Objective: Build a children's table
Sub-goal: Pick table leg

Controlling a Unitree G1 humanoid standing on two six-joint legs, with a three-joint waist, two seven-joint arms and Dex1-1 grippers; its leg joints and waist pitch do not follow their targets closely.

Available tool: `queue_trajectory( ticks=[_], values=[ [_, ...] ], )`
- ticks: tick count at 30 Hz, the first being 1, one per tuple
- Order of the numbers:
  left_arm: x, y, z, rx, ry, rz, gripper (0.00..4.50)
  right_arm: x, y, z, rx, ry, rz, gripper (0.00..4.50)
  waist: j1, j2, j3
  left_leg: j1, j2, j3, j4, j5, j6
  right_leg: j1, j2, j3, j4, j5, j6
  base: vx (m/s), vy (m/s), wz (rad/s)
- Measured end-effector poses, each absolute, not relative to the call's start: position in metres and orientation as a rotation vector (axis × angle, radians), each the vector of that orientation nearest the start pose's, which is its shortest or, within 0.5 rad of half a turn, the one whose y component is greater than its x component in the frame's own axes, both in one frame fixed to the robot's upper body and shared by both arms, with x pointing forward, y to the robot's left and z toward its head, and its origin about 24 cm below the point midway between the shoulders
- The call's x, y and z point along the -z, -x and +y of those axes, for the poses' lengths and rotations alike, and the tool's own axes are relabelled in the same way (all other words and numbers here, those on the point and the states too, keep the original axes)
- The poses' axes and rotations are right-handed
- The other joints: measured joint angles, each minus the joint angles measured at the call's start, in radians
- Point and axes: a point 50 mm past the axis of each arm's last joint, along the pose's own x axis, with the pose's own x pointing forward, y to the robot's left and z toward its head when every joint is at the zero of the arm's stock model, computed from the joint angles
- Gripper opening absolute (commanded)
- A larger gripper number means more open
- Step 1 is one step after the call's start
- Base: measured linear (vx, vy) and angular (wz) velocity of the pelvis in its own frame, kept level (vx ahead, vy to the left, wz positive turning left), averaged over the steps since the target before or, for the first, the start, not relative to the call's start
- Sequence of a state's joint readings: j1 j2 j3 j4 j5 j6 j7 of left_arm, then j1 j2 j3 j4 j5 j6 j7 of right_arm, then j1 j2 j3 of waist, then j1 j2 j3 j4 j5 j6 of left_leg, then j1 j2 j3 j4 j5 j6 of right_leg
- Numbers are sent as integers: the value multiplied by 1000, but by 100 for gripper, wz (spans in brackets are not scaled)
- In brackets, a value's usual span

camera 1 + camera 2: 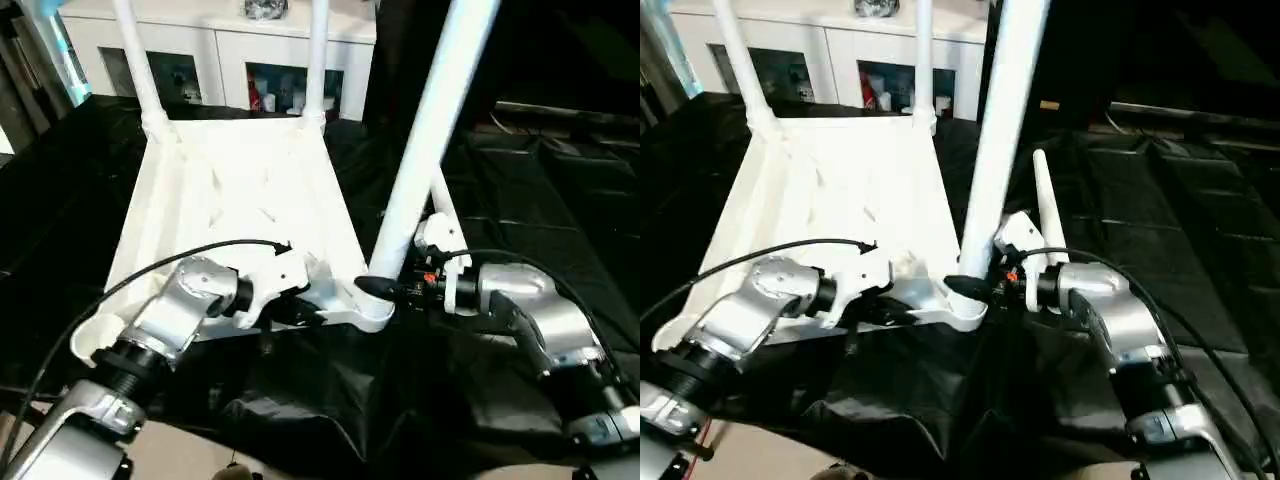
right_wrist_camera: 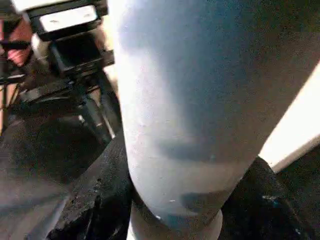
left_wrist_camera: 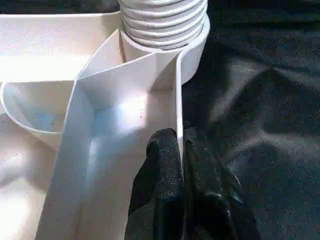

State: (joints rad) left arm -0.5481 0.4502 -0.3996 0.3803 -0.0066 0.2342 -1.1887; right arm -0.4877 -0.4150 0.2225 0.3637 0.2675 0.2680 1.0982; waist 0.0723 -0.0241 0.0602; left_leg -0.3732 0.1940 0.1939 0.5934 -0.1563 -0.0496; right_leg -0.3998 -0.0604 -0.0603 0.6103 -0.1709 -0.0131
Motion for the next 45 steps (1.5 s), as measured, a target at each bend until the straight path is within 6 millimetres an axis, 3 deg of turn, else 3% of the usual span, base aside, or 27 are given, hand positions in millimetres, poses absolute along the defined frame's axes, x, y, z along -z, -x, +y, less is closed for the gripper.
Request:
queue_trajectory(
  ticks=[25,30,35,45],
  values=[
    [-58,-302,129,1370,-488,508,0,-66,-298,-138,-1226,161,264,189,10,-3,0,1,0,0,0,0,0,1,0,0,0,0,0,0,0,0],
    [-58,-304,131,1331,-485,507,0,-62,-305,-132,-1160,120,244,189,-6,-5,0,3,0,0,0,0,0,1,0,0,1,0,-1,0,0,0],
    [-55,-314,125,1188,-453,501,0,-57,-320,-124,-933,77,225,189,-34,-7,0,4,0,-4,4,0,0,0,-1,-3,-1,1,-1,0,0,0],
    [-54,-324,89,977,-396,539,0,-54,-349,-107,-642,-21,252,189,-50,-8,-1,6,-1,-10,5,0,-1,0,-1,-6,-3,1,-1,0,0,0]
  ],
)
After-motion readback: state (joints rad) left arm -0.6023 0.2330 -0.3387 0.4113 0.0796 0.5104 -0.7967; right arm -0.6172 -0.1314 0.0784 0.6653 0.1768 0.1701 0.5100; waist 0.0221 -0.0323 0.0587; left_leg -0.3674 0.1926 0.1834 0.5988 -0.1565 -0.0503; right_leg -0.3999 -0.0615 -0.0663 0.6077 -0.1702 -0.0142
